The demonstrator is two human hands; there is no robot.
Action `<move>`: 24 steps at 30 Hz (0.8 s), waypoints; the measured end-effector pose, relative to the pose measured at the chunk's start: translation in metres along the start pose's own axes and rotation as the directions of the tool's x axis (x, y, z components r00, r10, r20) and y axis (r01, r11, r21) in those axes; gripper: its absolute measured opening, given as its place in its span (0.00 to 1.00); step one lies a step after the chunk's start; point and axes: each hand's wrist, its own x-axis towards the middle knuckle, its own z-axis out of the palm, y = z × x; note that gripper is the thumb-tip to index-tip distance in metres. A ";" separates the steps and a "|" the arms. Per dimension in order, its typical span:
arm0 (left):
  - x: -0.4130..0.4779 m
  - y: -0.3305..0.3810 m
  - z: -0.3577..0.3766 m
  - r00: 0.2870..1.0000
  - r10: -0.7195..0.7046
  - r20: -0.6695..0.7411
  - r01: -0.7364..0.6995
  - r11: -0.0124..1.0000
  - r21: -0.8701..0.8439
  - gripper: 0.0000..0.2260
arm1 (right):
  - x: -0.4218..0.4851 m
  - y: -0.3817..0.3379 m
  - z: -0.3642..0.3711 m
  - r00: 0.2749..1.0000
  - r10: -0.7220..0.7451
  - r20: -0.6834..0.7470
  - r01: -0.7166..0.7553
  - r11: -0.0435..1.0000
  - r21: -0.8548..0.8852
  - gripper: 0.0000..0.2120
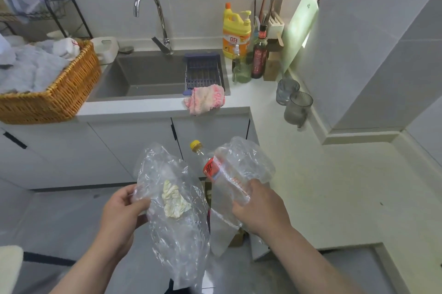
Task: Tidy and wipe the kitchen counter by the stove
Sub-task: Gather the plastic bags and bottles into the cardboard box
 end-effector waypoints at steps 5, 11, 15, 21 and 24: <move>0.082 -0.011 -0.006 0.993 -0.060 0.106 0.053 0.996 0.069 0.14 | 0.037 -0.012 0.034 0.990 0.142 0.019 -0.143 0.989 0.042 0.13; 0.177 -0.038 -0.002 0.965 -0.184 0.187 0.152 0.973 0.171 0.13 | 0.083 -0.019 0.086 0.952 0.304 -0.035 -0.301 0.951 0.065 0.12; 0.225 -0.062 0.011 0.947 -0.252 0.198 0.209 0.954 0.217 0.12 | 0.108 -0.011 0.119 0.933 0.361 0.010 -0.361 0.931 0.051 0.13; 0.276 -0.130 0.039 0.916 -0.333 0.225 0.275 0.928 0.252 0.12 | 0.143 0.030 0.179 0.889 0.456 0.033 -0.457 0.888 0.052 0.11; 0.296 -0.171 0.053 0.906 -0.362 0.220 0.299 0.914 0.275 0.13 | 0.162 0.058 0.213 0.869 0.493 0.040 -0.495 0.866 0.073 0.10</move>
